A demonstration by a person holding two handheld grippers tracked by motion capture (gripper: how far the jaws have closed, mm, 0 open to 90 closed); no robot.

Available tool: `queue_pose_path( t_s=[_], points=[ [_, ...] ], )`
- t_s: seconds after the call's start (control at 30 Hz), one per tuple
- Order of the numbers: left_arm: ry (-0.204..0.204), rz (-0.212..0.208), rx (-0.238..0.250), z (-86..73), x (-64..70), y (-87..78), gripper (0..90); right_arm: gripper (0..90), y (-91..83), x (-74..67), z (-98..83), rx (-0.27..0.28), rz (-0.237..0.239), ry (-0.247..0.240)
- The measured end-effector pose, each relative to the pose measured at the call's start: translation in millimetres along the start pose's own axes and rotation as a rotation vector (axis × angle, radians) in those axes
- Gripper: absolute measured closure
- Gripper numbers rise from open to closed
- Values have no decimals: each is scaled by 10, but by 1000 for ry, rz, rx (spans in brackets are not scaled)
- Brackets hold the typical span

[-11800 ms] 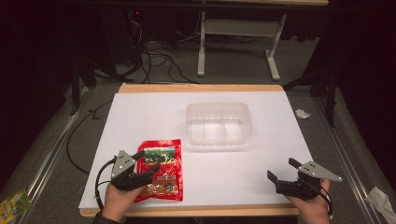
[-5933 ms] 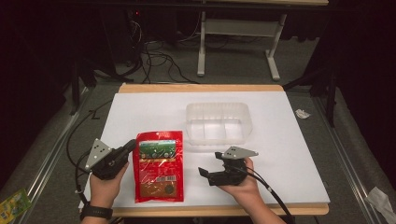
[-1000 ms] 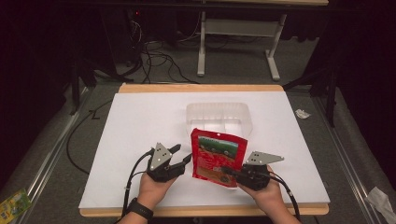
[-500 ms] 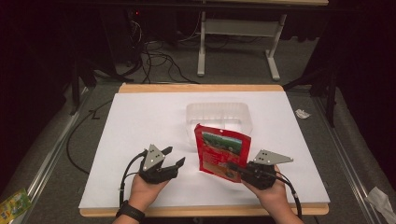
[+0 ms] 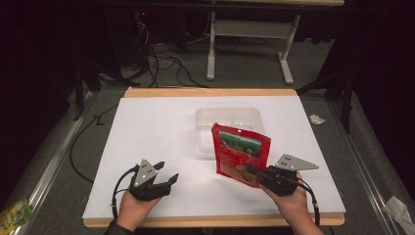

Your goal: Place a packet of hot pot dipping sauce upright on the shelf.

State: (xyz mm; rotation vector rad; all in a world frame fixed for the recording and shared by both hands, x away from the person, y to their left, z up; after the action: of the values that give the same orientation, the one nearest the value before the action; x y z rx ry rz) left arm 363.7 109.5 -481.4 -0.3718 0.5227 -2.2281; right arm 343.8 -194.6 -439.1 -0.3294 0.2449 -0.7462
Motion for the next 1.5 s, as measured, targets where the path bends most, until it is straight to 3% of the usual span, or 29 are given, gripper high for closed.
queue_pose_path(
  t_s=[0.27, 0.5, 1.13, 1.23, 1.5],
  points=[
    [-54, 7, 11, -62, -134, -113, 348, 883, -144, 116, 76, 33, -39, 6],
    [-30, -1, 24, -25, -95, -88, 348, 883, -309, 305, 126, 63, -104, 27],
    [-15, -26, 39, 9, -52, -96, 348, 885, -762, 818, 155, 127, -297, 85],
    [-14, -29, 36, 8, -45, -86, 348, 887, -785, 860, 141, 131, -313, 104],
    [-1, -34, 28, 0, -22, -62, 348, 887, -737, 816, 263, 155, -331, 92]
  ],
)
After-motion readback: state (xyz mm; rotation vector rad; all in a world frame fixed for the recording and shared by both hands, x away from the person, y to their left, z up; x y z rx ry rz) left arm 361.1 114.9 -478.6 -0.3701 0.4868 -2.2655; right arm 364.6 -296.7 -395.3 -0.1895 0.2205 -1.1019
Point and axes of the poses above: each handheld gripper's, and its own axes: y roughly forward along the jaws, z roughly out of its top, x roughly to its right, the point moved 8 cm from there along y, roughly forward along the jaws, and after that the axes turned 6 degrees about -y, right-handed, at the moved point
